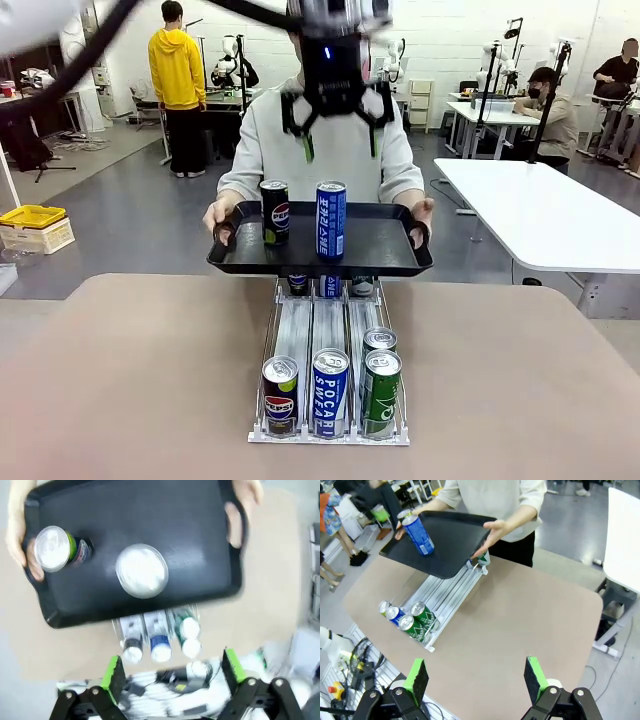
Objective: Retrieve and hand over the desired beverage to the person.
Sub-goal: Place the picked can on the Handle tray extended by the person.
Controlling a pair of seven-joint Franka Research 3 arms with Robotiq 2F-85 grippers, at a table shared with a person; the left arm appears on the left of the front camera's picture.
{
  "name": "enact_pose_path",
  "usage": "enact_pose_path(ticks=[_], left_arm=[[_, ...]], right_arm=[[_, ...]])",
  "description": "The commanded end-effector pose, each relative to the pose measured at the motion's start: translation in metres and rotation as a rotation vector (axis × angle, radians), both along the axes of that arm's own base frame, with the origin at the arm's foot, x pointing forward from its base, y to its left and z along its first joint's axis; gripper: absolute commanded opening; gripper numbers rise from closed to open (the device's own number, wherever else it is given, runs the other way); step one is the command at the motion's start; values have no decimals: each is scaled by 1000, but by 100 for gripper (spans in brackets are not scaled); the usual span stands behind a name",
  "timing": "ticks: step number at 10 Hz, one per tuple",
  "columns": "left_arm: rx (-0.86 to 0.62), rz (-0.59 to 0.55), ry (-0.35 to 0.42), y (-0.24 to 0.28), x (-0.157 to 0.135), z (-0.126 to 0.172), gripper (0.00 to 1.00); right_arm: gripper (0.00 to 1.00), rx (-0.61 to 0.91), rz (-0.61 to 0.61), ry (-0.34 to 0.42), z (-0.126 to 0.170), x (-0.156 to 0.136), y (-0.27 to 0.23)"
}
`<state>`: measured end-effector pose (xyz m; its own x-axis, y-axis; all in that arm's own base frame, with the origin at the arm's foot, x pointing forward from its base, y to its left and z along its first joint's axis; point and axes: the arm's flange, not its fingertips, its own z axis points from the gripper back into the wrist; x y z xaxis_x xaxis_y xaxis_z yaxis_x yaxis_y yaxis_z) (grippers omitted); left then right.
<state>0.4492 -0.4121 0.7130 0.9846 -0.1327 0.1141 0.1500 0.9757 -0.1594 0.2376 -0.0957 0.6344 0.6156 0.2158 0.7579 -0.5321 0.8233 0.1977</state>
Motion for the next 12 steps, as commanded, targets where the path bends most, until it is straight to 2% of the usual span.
enact_pose_path(ticks=[1, 2, 3, 5, 6, 7, 10, 11, 12], left_arm=[[-20, -235, -4, 75, -73, 24, 100], [-9, -358, -37, 114, -99, 31, 100], [3, -410, -94, 152, -110, 31, 100], [-26, -421, -184, 226, -113, 20, 100], [-64, -365, -215, 262, -117, 9, 100], [-112, -314, -213, 285, -119, -5, 100], [-120, -207, -206, 318, -133, -50, 100], [-129, -184, -208, 323, -131, -50, 100], [-151, -159, -164, 319, -130, -44, 100]], right_arm=[[100, 14, 18, -5, 0, 1, 1], [100, 14, 18, -5, 0, 1, 1], [100, 14, 18, -5, 0, 1, 1], [100, 14, 18, -5, 0, 1, 1], [100, 14, 18, -5, 0, 1, 1], [100, 14, 18, -5, 0, 1, 1], [100, 14, 18, -5, 0, 1, 1], [100, 14, 18, -5, 0, 1, 1], [100, 14, 18, -5, 0, 1, 1]])
